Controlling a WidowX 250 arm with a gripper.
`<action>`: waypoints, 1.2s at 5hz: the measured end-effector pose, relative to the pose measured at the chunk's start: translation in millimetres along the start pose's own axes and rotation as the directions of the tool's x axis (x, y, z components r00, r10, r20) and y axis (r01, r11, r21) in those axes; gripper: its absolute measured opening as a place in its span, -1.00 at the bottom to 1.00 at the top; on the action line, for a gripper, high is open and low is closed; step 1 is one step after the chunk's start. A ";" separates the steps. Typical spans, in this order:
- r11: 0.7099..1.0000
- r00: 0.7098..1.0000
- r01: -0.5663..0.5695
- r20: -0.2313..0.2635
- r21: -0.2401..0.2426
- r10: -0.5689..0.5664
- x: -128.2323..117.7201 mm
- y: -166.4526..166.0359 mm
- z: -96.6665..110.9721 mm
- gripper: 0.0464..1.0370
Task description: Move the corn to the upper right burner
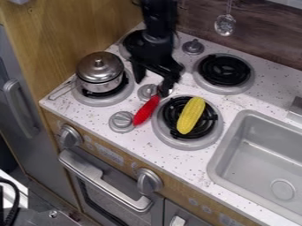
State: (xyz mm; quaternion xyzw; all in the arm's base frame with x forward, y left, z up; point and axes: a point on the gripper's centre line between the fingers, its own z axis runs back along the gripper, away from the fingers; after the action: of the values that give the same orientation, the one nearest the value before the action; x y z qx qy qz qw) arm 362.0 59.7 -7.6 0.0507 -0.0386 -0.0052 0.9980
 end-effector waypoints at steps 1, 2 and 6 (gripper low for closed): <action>1.000 0.999 0.029 -0.028 -0.012 -0.029 -10.4 -27.2 -5.9 0.92; 0.999 0.998 0.046 -0.030 -0.016 -0.046 -8.8 -49.3 -3.8 0.92; 0.999 0.991 0.021 -0.135 -0.041 -0.026 -3.8 -57.7 -44.0 0.31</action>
State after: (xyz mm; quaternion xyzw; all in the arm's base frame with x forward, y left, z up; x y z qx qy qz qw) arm 361.3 6.7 -57.4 0.0315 0.0299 -0.0142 0.9990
